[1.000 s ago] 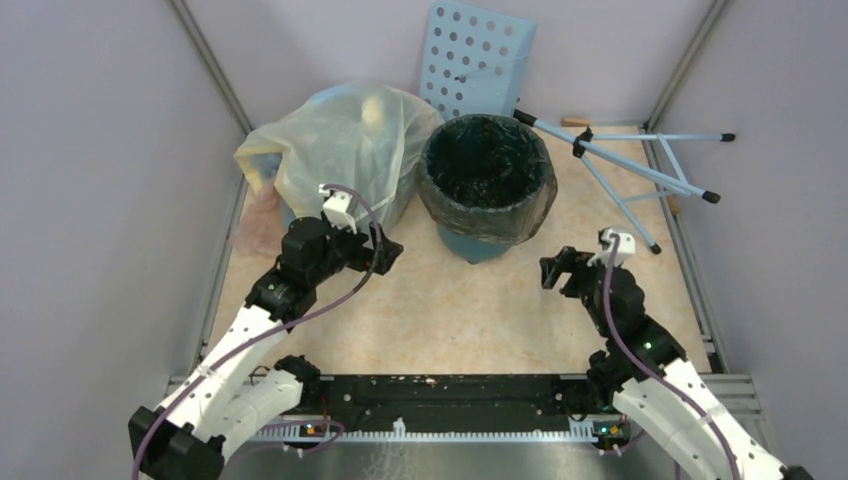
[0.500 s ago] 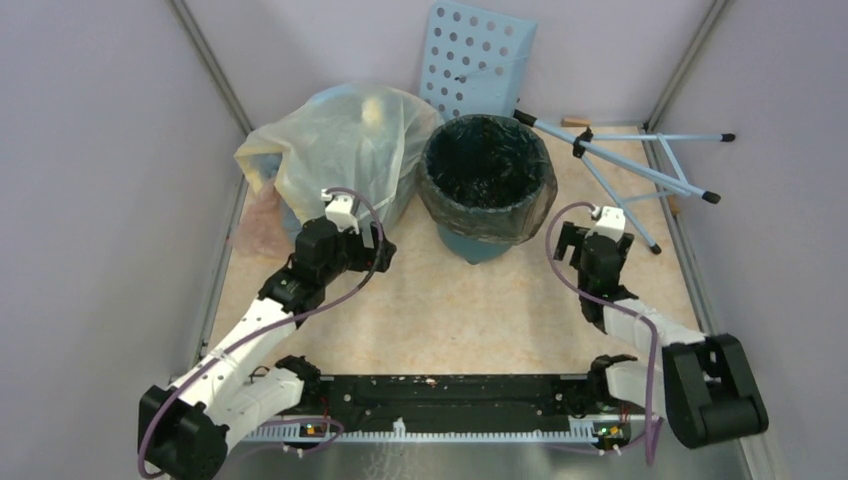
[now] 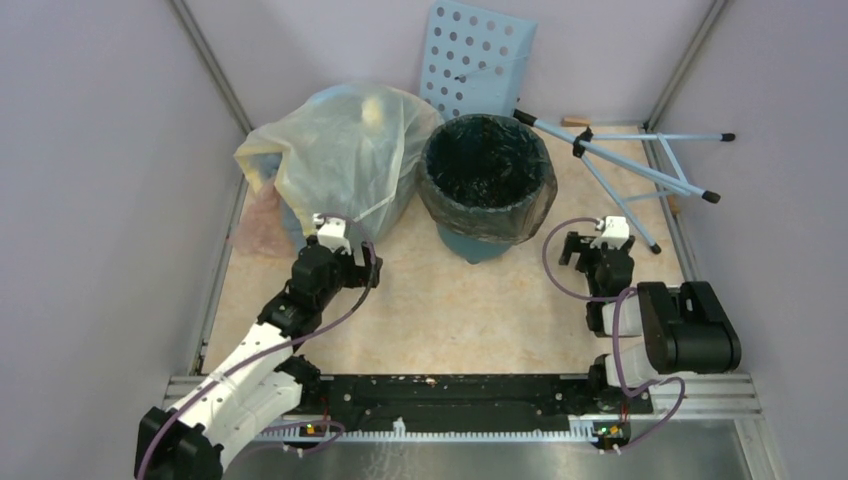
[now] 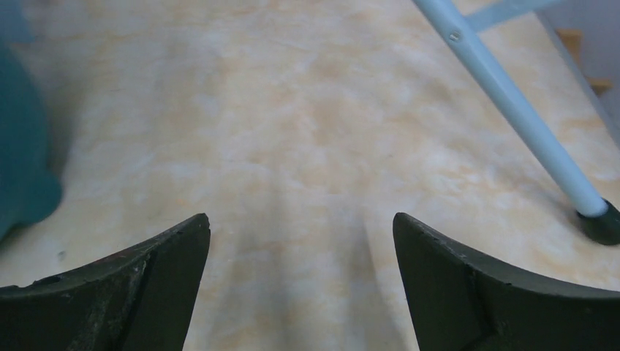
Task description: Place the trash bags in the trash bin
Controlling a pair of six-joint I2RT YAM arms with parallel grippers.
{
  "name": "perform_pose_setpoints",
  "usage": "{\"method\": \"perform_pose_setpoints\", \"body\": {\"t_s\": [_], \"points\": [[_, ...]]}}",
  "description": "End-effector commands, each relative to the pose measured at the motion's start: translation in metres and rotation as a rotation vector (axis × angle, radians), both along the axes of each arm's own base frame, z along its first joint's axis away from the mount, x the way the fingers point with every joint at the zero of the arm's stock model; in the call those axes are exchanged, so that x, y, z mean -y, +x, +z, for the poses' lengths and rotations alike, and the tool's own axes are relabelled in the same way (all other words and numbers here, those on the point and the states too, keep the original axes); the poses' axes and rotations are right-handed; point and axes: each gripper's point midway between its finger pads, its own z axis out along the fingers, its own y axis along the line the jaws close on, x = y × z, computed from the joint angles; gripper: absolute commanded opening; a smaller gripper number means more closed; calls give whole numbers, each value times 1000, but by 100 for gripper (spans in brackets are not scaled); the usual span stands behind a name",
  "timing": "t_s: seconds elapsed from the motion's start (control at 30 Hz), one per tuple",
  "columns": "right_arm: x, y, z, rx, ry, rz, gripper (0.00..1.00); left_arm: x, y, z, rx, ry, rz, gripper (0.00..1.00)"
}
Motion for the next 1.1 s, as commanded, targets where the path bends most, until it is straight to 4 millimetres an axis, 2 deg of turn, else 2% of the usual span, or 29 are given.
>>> {"method": "perform_pose_setpoints", "body": {"t_s": [0.0, 0.1, 0.23, 0.37, 0.43, 0.53, 0.63, 0.87, 1.0, 1.07], "points": [[-46, 10, 49, 218, -41, 282, 94, -15, 14, -11, 90, 59, 59, 99], [-50, 10, 49, 218, -47, 310, 94, -26, 24, -22, 105, 109, 105, 99], [-40, 18, 44, 179, -24, 247, 95, -54, 45, -30, 141, 166, 197, 99], [-38, 20, 43, 172, -18, 228, 95, -83, 68, -36, 188, 215, 197, 99], [-37, 20, 43, 172, -18, 228, 95, -97, 77, -42, 193, 193, 214, 99], [-38, 20, 43, 172, -17, 229, 95, -108, 84, -53, 204, 101, 216, 99], [-38, 20, 43, 172, -18, 228, 95, -112, 94, -53, 223, 103, 200, 99], [-37, 20, 43, 172, -18, 227, 95, -109, 117, -55, 243, 183, 118, 99], [-38, 20, 43, 174, -18, 228, 95, -95, 116, -56, 243, 176, 29, 99], [-37, 20, 43, 173, -18, 227, 95, -94, 115, -55, 246, 175, 23, 99]]}}
